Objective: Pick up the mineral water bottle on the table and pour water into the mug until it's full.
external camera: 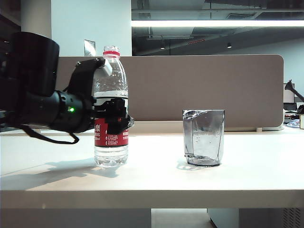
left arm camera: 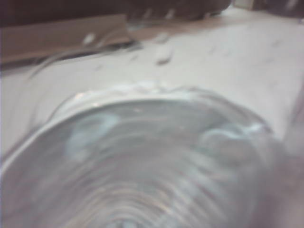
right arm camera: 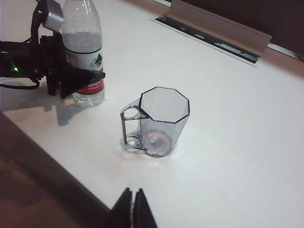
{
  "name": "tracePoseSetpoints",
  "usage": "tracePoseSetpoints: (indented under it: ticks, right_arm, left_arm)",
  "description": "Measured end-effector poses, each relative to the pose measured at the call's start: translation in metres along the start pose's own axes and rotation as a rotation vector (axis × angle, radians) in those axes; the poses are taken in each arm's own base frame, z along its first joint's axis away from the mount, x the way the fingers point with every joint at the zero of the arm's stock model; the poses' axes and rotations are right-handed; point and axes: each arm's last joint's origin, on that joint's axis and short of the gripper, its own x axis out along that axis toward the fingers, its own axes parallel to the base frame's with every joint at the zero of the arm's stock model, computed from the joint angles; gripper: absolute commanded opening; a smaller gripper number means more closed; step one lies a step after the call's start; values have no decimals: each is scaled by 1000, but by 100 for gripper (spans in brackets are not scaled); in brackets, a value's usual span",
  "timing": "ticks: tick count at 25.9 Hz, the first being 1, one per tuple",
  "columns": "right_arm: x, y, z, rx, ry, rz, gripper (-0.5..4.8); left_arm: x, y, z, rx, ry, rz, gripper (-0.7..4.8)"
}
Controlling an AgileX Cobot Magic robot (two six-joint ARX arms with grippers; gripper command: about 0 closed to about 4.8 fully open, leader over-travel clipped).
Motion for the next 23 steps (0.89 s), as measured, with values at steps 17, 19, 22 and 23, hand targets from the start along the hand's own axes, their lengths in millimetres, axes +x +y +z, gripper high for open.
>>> tracePoseSetpoints:
  ticks: [17,19,22,23]
  right_arm:
    - [-4,1,0,-3,-20,-4,26]
    - [-4,1,0,-3,-20,-4,27]
    - [-4,1,0,-3,-20,-4,26]
    - [-4,1,0,-3,-20,-4,26]
  left_arm:
    - [9,0,0,7,-4,-2,174]
    - [9,0,0,7,-4,-2,174]
    - [9,0,0,22,-4,-3,174]
    - [9,0,0,41,-5,-3,174]
